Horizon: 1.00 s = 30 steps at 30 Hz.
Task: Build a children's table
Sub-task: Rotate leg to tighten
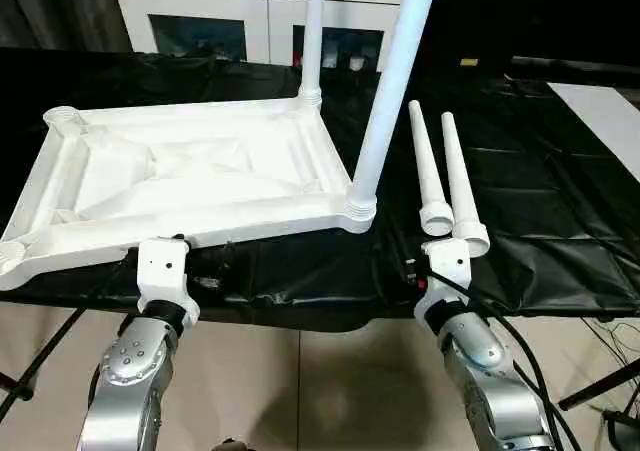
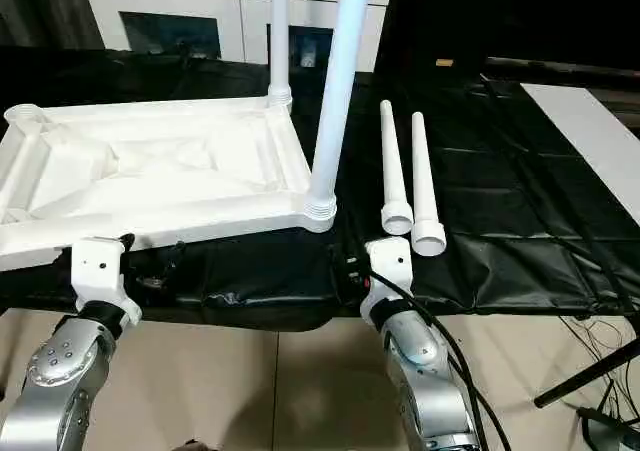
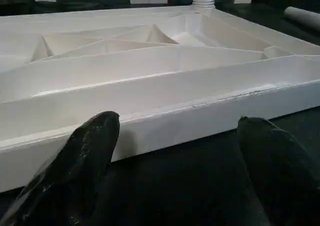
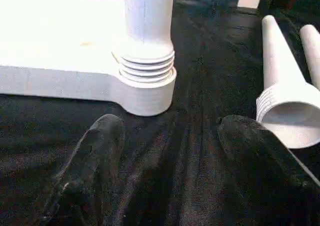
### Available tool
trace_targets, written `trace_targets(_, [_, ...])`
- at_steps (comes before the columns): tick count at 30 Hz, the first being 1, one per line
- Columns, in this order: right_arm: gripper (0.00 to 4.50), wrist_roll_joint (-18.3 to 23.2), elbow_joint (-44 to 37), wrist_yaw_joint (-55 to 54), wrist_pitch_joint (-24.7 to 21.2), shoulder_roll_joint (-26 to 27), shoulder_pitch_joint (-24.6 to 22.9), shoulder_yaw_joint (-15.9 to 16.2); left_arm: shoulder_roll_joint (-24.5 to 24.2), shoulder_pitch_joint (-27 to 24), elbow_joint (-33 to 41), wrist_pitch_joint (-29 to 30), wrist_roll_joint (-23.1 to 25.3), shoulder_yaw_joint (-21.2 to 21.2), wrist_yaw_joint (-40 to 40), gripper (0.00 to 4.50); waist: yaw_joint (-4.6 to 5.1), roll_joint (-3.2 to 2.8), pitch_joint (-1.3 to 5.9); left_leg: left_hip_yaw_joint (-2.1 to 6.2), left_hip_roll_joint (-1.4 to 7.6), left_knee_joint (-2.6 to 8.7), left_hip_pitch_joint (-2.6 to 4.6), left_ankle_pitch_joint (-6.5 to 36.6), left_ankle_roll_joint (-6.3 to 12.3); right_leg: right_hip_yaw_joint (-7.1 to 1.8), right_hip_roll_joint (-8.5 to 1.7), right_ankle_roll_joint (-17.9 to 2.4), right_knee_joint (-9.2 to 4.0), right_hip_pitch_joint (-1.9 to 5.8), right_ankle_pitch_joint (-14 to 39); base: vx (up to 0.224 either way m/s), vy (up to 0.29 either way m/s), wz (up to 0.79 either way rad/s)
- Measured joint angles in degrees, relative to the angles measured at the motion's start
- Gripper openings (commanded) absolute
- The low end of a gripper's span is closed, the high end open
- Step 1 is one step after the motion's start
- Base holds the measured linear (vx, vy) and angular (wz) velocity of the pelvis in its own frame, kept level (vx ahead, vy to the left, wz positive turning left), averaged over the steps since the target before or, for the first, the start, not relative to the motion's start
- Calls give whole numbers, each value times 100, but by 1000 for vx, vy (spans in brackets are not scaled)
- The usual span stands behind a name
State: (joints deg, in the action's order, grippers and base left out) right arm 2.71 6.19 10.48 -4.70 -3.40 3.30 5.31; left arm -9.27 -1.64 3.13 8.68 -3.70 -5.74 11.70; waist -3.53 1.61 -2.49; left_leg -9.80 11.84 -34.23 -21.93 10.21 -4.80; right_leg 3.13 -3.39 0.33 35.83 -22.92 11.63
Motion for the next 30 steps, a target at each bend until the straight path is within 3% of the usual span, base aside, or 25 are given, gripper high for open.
trace_targets(30, [332,0,0,0,0,0,0,0,0,0,0,0,0,0,0,419,0,0,0,0,0,0,-1,0,0,0,0,0,-1,0,0,0,0,0])
